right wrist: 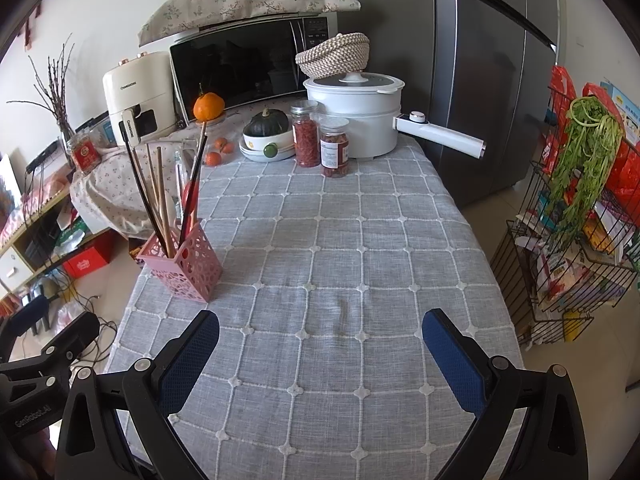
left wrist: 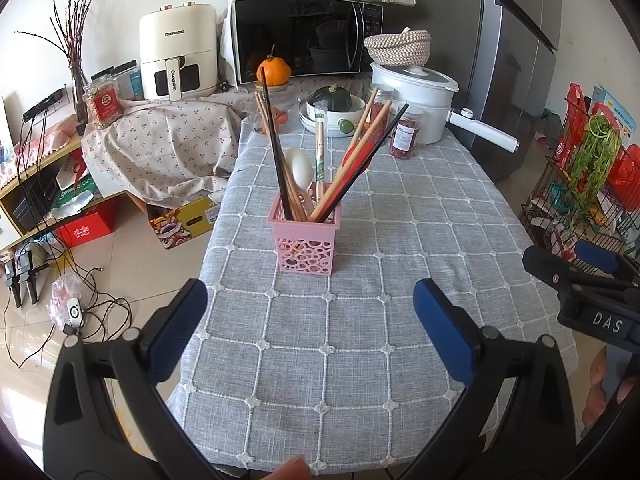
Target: Organize utensils
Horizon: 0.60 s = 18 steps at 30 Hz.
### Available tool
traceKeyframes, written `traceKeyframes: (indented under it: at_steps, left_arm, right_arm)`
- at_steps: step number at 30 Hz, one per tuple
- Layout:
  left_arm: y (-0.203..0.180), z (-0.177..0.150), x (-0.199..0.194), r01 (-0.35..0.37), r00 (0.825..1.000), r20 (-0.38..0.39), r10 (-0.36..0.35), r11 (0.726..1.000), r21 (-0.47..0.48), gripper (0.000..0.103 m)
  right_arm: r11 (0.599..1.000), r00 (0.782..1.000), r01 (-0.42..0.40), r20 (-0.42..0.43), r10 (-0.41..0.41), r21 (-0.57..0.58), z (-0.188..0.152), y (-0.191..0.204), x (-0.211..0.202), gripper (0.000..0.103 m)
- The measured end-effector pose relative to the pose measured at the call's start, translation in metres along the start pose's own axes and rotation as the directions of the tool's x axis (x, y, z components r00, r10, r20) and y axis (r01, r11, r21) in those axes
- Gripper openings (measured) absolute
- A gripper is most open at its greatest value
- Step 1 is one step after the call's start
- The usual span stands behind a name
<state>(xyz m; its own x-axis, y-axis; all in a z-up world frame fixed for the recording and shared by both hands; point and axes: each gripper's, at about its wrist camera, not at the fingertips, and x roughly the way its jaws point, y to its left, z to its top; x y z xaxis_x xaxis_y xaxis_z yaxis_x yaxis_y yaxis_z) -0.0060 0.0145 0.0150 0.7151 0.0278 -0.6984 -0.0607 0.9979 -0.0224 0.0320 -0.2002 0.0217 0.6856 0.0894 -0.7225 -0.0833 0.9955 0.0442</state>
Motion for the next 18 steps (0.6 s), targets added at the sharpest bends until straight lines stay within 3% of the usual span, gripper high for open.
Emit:
traceKeyframes:
  at_steps: [18]
  left_arm:
    - [0.0045,0.0039,-0.0008,0.037,0.999,0.003,-0.037,0.999,0.002,0.102]
  right_arm:
    - [1.000,1.000,0.003,0.001,-0.003,0.013,0.0001,-0.0031,-0.0009,0.102]
